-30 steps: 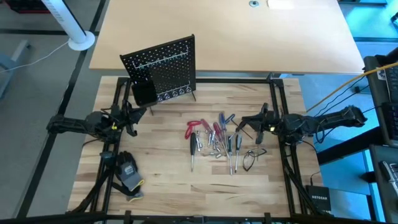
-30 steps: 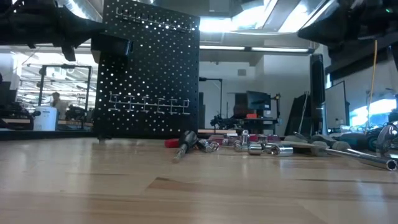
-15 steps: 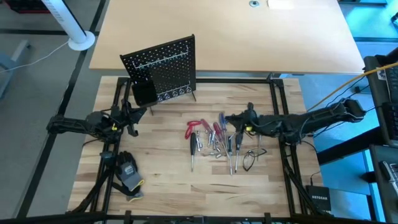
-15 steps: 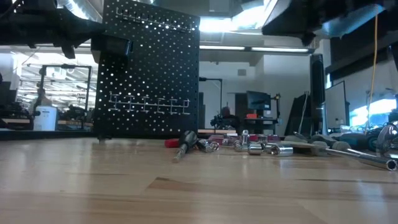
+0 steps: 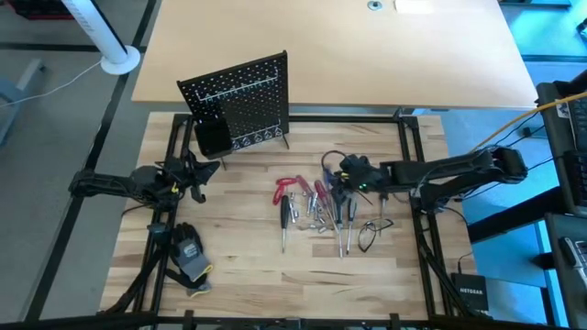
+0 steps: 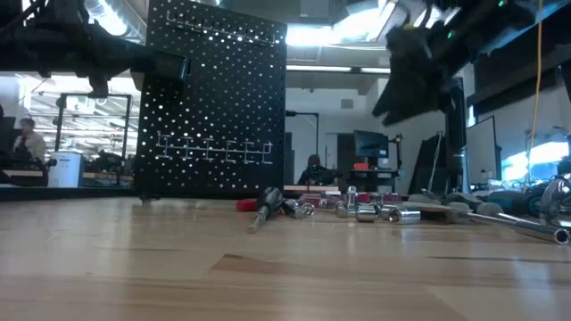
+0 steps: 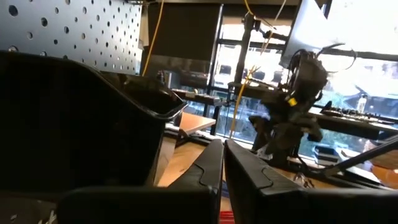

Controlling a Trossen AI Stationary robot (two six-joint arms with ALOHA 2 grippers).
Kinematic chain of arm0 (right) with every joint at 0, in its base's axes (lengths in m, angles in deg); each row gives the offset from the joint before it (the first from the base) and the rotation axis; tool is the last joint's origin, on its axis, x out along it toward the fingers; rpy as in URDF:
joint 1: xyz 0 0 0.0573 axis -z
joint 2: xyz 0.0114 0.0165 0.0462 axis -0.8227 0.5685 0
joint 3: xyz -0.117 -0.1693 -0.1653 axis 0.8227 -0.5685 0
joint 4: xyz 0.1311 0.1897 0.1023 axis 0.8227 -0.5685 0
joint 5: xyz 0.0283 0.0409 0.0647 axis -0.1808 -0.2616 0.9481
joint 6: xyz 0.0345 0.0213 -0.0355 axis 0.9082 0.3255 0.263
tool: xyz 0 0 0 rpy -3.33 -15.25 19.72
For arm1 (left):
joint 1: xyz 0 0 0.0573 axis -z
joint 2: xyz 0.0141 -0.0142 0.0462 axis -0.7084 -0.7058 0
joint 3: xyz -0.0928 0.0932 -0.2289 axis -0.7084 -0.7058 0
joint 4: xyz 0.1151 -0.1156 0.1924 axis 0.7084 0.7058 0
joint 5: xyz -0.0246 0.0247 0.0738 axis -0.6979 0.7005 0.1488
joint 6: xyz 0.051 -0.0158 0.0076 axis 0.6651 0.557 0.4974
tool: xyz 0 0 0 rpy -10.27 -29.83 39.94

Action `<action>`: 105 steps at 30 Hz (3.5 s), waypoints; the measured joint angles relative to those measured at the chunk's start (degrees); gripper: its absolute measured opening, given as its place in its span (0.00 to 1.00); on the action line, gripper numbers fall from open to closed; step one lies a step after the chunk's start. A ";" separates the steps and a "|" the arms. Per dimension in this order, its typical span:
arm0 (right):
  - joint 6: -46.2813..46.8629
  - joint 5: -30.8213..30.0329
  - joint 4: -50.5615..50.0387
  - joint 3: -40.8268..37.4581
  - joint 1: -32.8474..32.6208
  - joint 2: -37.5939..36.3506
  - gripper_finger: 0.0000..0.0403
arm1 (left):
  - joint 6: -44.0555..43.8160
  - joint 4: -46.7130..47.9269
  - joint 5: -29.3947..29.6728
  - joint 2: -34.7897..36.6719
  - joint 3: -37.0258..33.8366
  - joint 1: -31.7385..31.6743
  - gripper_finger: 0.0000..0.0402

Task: Hang tools onto peg board
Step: Hang the blue screwdriver onto the peg board

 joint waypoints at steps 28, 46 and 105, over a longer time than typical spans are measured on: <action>8.35 9.75 2.10 0.07 7.30 20.35 0.44 | 2.02 2.50 0.00 0.02 -0.04 -0.32 0.01; 6.75 6.85 4.03 0.17 8.55 24.07 0.36 | 0.50 2.78 0.00 0.00 -0.04 -0.32 0.01; -39.97 6.46 50.19 0.02 -5.00 8.18 0.28 | -11.10 1.61 -7.02 -18.25 12.02 10.35 0.40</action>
